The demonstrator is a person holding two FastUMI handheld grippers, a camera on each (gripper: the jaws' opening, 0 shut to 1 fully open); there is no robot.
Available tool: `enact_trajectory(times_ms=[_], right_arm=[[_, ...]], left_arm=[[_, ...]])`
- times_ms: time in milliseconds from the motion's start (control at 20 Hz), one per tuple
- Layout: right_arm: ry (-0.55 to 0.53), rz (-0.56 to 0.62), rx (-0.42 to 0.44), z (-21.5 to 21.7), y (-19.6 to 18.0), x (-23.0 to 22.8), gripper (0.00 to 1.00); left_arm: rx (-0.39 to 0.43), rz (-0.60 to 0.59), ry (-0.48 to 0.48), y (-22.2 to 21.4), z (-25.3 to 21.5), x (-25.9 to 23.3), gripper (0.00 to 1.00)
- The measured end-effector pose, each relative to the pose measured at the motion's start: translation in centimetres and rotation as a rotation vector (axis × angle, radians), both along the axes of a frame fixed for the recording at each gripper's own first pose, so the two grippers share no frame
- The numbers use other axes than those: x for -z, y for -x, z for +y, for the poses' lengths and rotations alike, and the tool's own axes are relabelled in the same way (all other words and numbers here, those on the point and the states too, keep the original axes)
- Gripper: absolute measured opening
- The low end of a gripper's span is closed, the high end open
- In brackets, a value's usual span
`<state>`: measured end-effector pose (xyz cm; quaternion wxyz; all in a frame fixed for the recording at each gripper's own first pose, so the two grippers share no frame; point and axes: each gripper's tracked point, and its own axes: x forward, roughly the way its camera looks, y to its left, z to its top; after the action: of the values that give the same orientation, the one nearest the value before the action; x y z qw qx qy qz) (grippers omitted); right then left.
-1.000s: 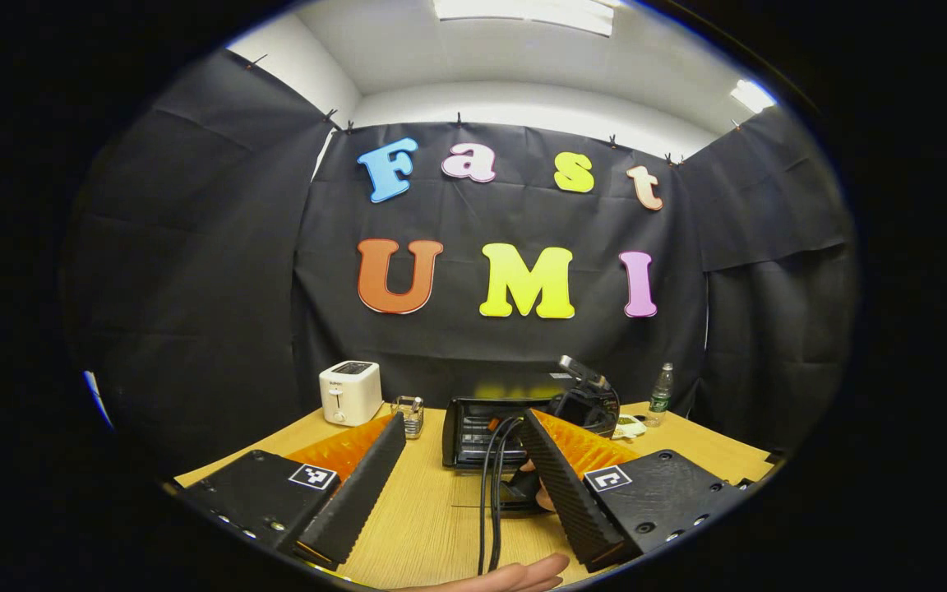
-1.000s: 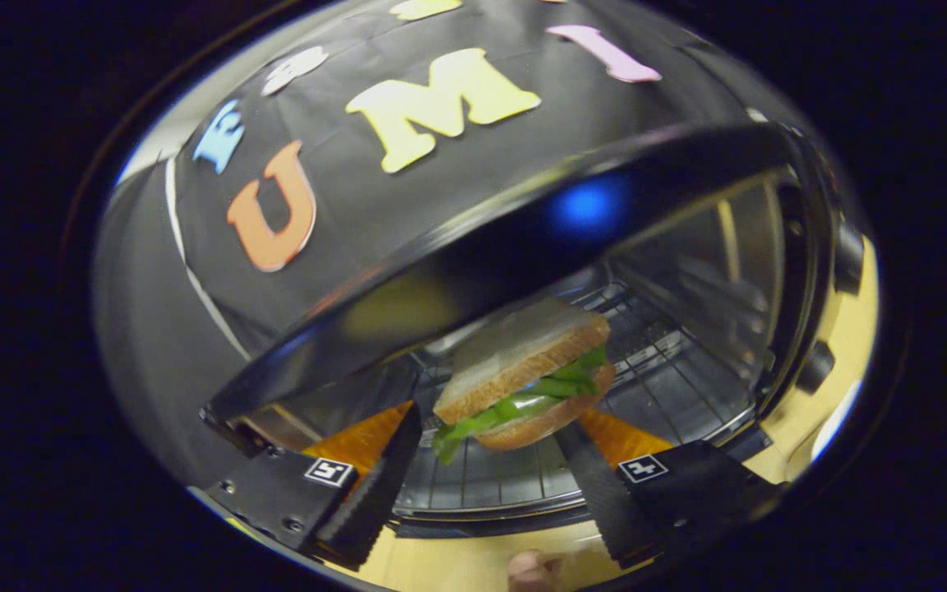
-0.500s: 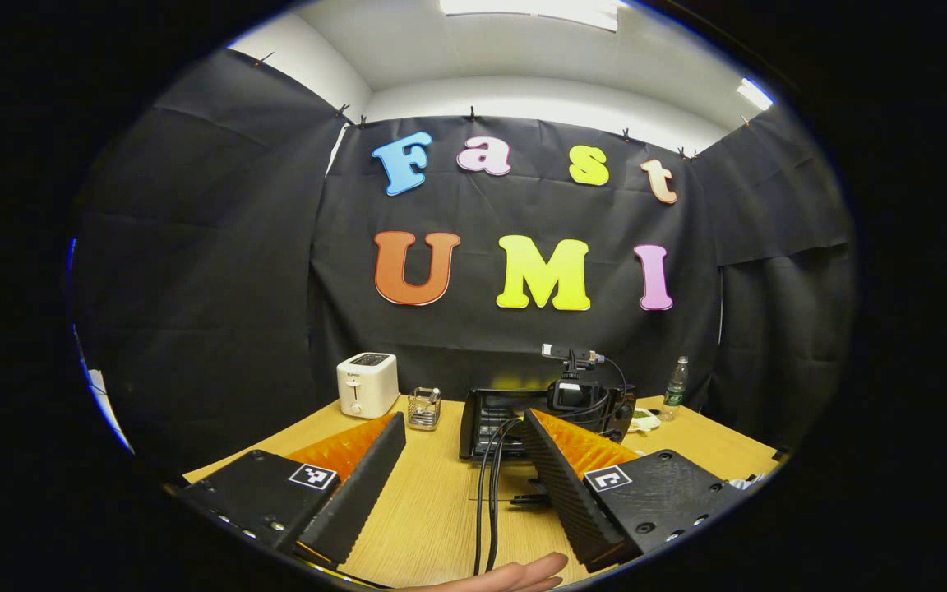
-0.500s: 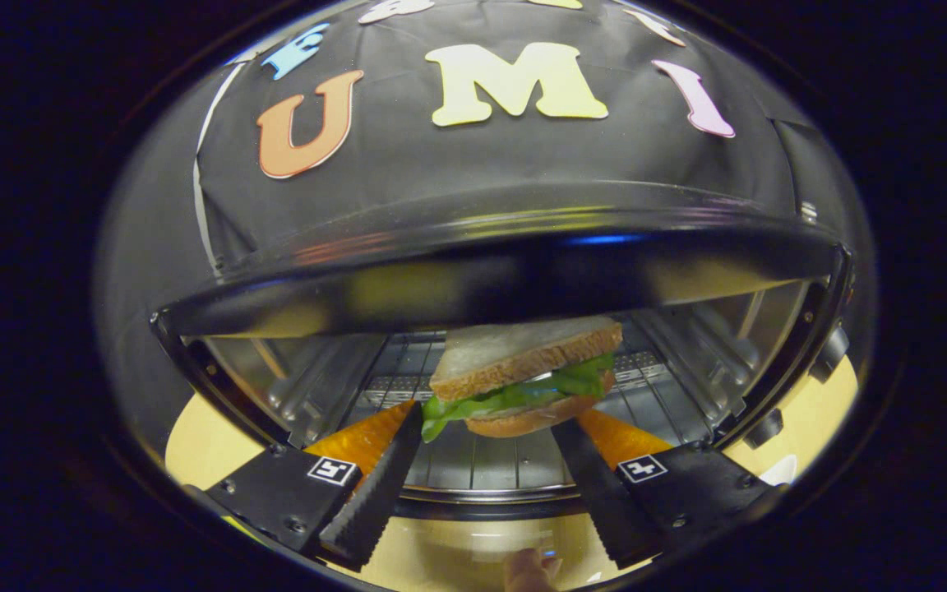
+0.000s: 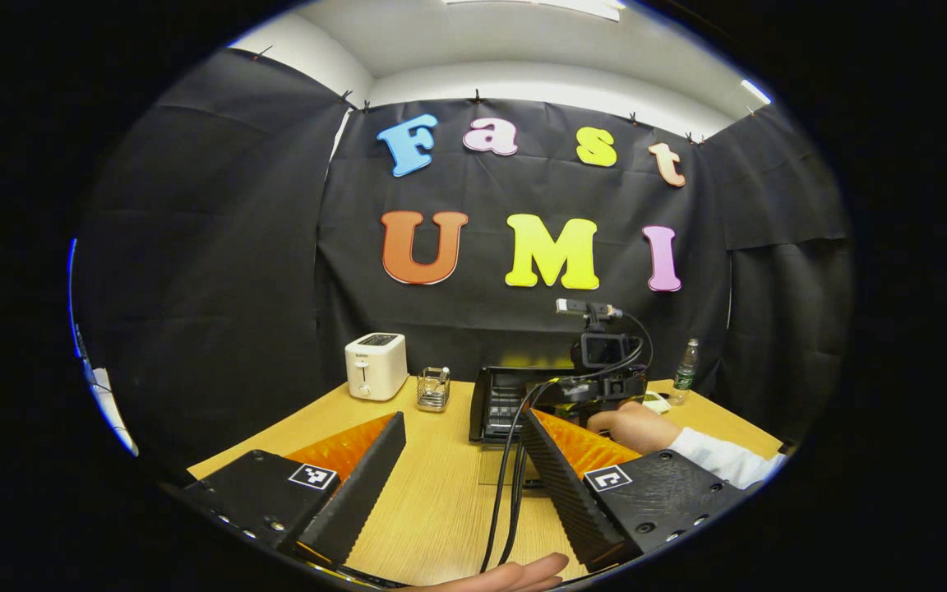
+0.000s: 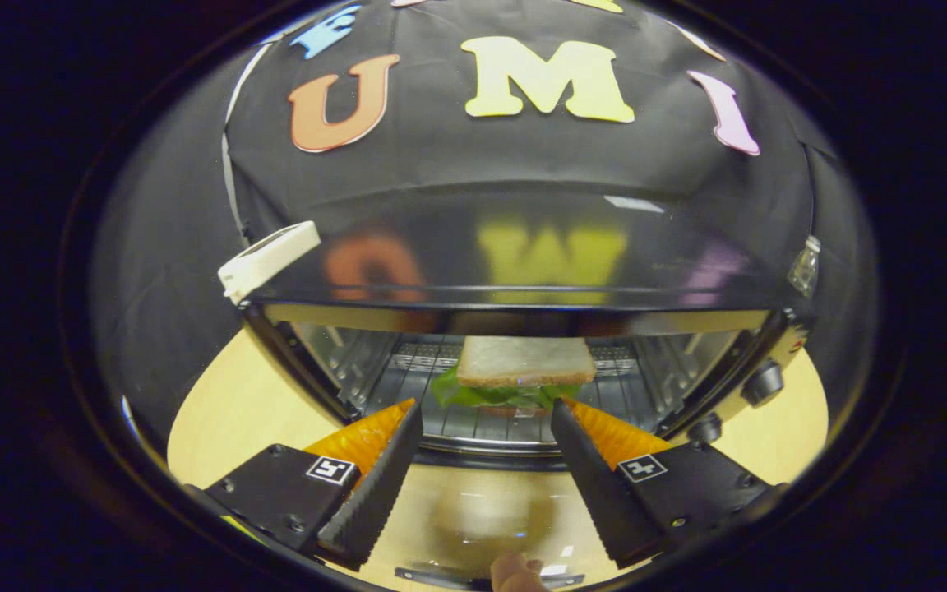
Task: Open the electric oven with the left hand, put the food in, and close the electric oven.
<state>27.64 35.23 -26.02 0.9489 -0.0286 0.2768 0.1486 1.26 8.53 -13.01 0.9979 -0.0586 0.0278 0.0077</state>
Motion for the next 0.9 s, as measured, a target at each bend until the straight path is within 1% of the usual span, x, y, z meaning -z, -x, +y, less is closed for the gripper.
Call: enact_trajectory(times_ms=[100,300,400,550,600,700,900], right_arm=[[-0.023,-0.011,-0.024,-0.6,2.0,-1.6,1.00],[-0.044,-0.080,-0.069,-2.8,7.1,-4.8,1.00],[-0.068,-0.130,-0.089,-3.9,9.6,-6.8,1.00],[-0.095,-0.238,-0.080,-7.3,12.9,-10.0,1.00],[-0.101,-0.274,-0.074,-8.6,13.7,-11.1,1.00],[-0.114,-0.344,-0.050,-11.1,15.6,-13.2,1.00],[-0.156,-0.448,-0.008,-16.0,18.0,-17.4,1.00]], left_arm=[[-0.010,0.007,0.003,0.4,0.3,0.2,0.94],[-0.040,0.014,0.014,0.4,1.4,0.5,0.94],[-0.055,0.024,0.023,0.0,1.8,0.8,0.94],[-0.062,0.064,0.036,-1.2,1.8,2.2,0.94],[-0.057,0.090,0.043,-1.7,1.4,3.0,0.94],[-0.023,0.136,0.049,-2.8,-0.5,4.5,0.94],[0.058,0.230,0.026,-4.1,-4.6,8.3,0.94]])
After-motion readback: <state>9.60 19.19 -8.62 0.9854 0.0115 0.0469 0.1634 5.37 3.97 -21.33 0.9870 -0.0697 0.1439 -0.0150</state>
